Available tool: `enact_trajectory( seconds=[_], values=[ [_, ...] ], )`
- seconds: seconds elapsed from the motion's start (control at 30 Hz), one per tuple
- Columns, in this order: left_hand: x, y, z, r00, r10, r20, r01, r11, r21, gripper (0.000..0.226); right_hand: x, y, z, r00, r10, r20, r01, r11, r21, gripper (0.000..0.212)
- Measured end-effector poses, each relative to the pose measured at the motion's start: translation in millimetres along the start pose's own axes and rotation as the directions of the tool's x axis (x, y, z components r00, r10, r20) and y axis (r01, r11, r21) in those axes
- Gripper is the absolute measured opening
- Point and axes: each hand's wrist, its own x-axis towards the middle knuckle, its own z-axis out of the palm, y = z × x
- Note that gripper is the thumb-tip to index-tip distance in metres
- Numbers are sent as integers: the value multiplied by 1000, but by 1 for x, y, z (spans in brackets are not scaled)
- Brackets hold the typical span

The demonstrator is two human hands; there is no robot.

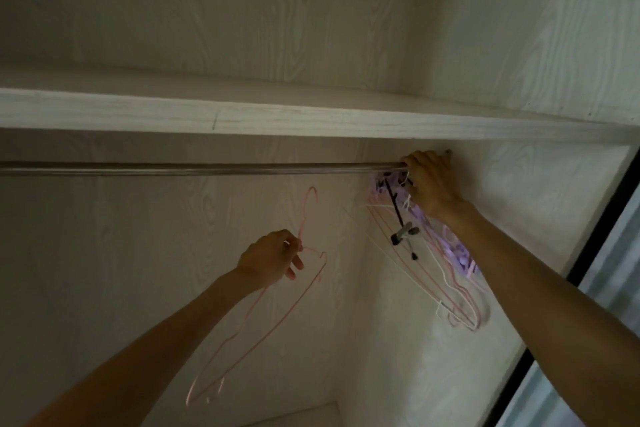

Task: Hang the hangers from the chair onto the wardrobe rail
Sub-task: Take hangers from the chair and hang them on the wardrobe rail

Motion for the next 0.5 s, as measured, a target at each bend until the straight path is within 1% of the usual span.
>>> enact_trajectory(
  seconds=[0.03, 0.1, 0.13, 0.17, 0.2, 0.23, 0.27, 0.3, 0.33, 0.37, 0.4, 0.43, 0.47, 0.5],
  values=[
    [0, 1, 0, 1000, -2, 8, 2, 1000, -17, 19, 0, 0, -2, 1000, -6, 28, 6, 1000, 3, 49],
    [-1, 4, 1, 1000, -1, 21, 3, 999, -49, 18, -3, -4, -8, 997, -1, 75, -1, 1000, 28, 60],
    [-2, 5, 2, 1000, -2, 26, 3, 998, -62, 18, -8, -10, -13, 999, -1, 51, -3, 998, 69, 62],
    [-3, 6, 3, 1000, -5, 29, 8, 997, -77, 16, -14, -19, -16, 1000, -8, -20, 10, 992, 124, 59],
    [-5, 8, 5, 999, -12, 30, 14, 996, -92, 15, -22, -32, -21, 992, -18, -127, 42, 980, 196, 51],
    [-7, 9, 8, 1000, -15, 28, 17, 995, -100, 13, -34, -47, -25, 972, -25, -234, 92, 956, 278, 37],
    [-8, 11, 12, 1000, -8, 17, 9, 996, -86, 12, -48, -64, -29, 961, -29, -276, 135, 919, 371, 23],
    [-11, 12, 16, 1000, 9, -2, -10, 999, -43, 12, -62, -81, -34, 972, -36, -233, 146, 869, 474, 21],
    [-13, 13, 21, 999, 30, -28, -29, 1000, 8, 13, -73, -97, -36, 994, -39, -98, 88, 816, 572, 30],
    [-16, 14, 26, 997, 47, -55, -44, 998, 46, 13, -82, -110, -36, 995, -53, 90, -16, 775, 632, 40],
    [-19, 17, 31, 995, 64, -81, -59, 996, 64, 13, -89, -120, -33, 961, -68, 267, -129, 745, 654, 46],
    [-22, 20, 36, 991, 85, -108, -77, 994, 74, 13, -92, -126, -29, 917, -73, 392, -225, 717, 660, 47],
    [-25, 24, 40, 985, 113, -132, -102, 991, 89, 14, -93, -129, -25, 884, -65, 462, -297, 685, 665, 44],
    [-28, 27, 43, 979, 139, -148, -123, 986, 109, 15, -94, -130, -21, 875, -40, 483, -341, 656, 673, 39]
  ],
)
